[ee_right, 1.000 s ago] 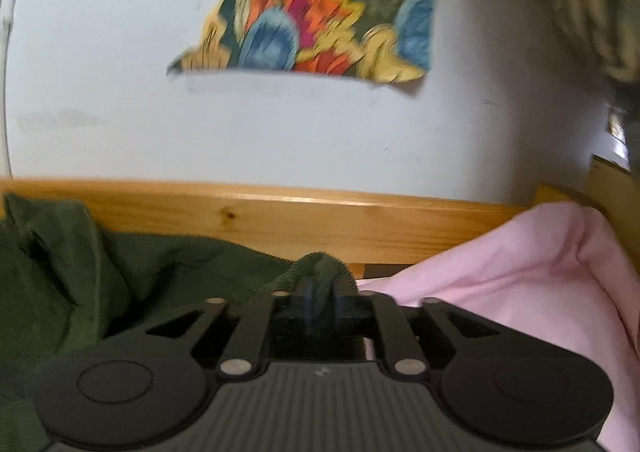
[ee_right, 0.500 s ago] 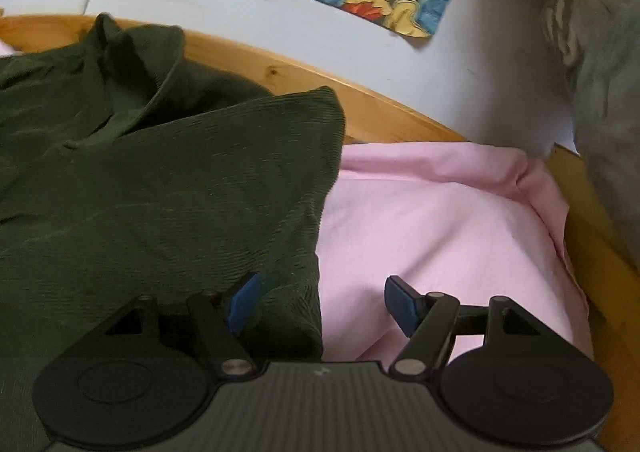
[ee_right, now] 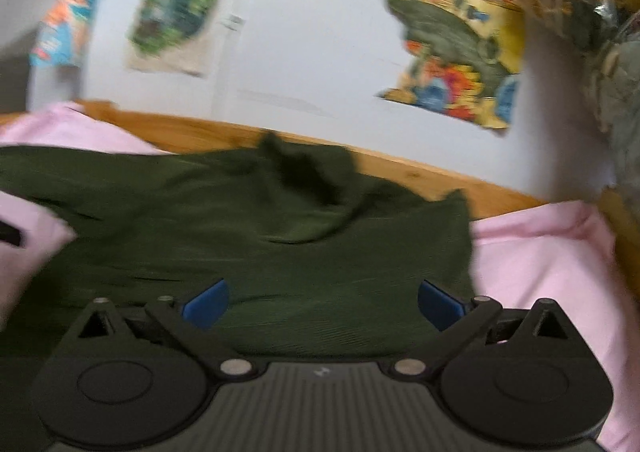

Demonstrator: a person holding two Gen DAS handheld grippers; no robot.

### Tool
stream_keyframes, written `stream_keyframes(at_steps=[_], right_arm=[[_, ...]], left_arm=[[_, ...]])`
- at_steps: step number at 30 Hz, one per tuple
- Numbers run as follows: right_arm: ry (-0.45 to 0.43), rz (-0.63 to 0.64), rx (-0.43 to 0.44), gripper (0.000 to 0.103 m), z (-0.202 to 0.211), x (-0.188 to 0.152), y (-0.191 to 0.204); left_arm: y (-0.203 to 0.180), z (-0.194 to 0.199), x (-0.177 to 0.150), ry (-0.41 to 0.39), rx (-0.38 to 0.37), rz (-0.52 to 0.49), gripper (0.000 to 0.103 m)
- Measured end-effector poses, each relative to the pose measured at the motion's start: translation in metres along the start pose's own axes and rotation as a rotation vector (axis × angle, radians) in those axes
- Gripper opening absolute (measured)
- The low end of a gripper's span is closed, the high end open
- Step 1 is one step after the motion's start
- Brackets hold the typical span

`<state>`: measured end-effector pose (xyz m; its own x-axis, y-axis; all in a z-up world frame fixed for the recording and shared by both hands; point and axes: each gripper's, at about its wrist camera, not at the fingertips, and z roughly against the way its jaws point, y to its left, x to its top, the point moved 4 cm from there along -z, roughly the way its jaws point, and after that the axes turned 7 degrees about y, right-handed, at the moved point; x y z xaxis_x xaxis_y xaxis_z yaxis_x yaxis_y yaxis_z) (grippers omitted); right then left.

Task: Fold large clothes
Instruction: 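Move the left tool to the other sleeve's cuff and grasp it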

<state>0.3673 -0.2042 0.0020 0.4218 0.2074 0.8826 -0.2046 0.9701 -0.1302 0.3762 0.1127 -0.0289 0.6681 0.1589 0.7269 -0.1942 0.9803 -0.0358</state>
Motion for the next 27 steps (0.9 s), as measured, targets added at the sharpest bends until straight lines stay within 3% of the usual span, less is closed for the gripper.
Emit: stream_keyframes(at_steps=[5, 9, 12, 16, 20, 27], right_arm=[[-0.016, -0.031, 0.149, 0.103, 0.048, -0.016, 0.053], [-0.028, -0.036, 0.175, 0.103, 0.072, -0.024, 0.074], [0.013, -0.108, 0.194, 0.103, 0.086, -0.032, 0.074], [0.069, -0.193, 0.180, 0.103, 0.108, -0.050, 0.070], [0.102, -0.239, 0.110, 0.103, 0.136, -0.070, 0.069], [0.130, -0.320, 0.027, 0.103, 0.180, -0.085, 0.065]], left_arm=[[0.056, 0.027, -0.004, -0.037, 0.181, 0.046, 0.102], [0.102, 0.051, -0.006, -0.087, 0.326, 0.063, 0.102], [0.135, 0.069, -0.007, -0.126, 0.418, 0.070, 0.102], [0.166, 0.082, 0.004, -0.117, 0.519, -0.030, 0.102], [0.188, 0.095, 0.016, -0.057, 0.540, -0.034, 0.102], [0.196, 0.120, 0.007, -0.064, 0.423, 0.079, 0.102]])
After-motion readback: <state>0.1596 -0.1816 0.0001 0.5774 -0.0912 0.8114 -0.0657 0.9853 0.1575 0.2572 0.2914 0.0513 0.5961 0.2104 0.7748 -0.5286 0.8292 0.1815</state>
